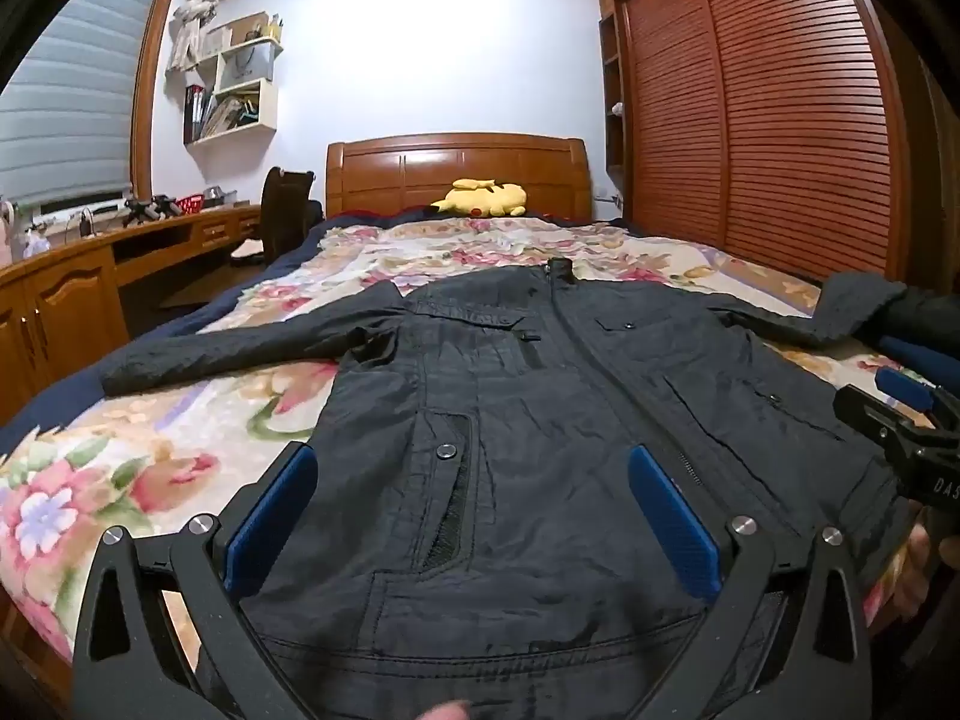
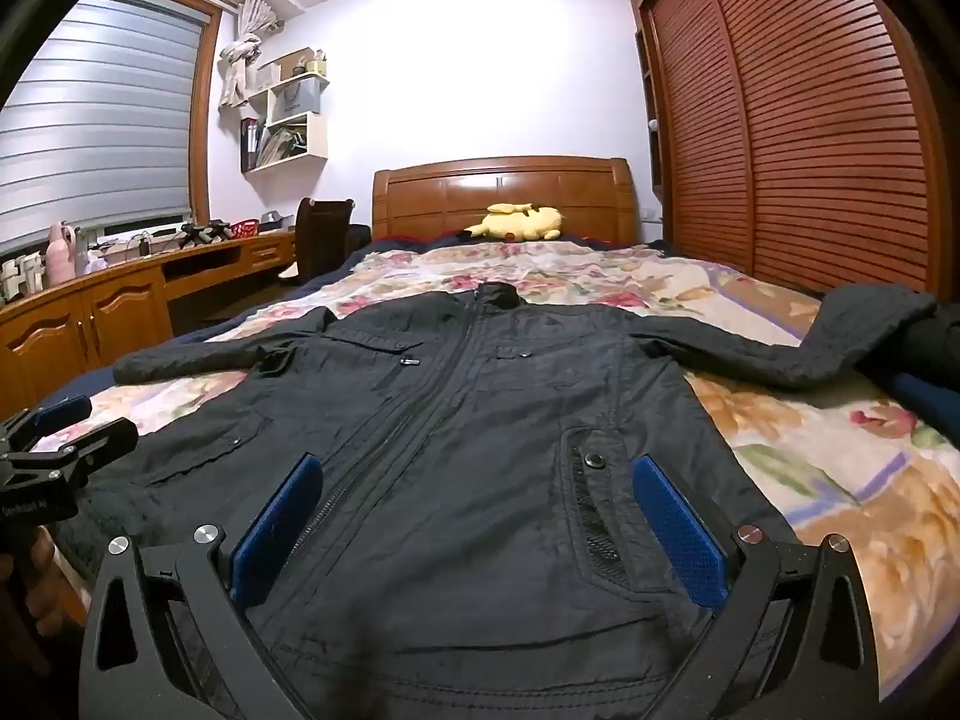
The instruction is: Fold large clothes
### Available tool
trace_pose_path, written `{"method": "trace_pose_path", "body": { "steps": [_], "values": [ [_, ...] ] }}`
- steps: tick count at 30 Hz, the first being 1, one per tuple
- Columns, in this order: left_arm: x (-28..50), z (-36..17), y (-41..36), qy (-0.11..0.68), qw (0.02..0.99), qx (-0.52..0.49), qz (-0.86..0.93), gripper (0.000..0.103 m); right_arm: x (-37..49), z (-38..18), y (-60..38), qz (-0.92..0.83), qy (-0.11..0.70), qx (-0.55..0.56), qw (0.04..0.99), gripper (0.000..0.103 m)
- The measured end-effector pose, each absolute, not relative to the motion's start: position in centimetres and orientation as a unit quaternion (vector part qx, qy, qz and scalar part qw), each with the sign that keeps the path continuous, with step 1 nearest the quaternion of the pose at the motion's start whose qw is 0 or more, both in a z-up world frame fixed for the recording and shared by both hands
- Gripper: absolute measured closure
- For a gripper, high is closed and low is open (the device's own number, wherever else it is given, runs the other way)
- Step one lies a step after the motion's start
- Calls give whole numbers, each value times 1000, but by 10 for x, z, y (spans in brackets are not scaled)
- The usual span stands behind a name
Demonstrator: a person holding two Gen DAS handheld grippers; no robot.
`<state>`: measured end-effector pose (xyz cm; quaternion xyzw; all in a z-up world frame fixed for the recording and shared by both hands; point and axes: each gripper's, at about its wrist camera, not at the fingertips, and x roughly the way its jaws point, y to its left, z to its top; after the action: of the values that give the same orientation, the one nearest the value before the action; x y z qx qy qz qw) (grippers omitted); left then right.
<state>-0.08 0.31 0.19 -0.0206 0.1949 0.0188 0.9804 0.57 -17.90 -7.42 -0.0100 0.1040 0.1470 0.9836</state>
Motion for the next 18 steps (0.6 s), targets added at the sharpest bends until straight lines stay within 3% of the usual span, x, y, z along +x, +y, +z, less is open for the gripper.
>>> {"method": "trace_pose_path", "body": {
  "steps": [18],
  "values": [
    [-11,8,-8,181,983,1,13,0,2,-75,-182,150,98,-8,984,0]
  ]
}}
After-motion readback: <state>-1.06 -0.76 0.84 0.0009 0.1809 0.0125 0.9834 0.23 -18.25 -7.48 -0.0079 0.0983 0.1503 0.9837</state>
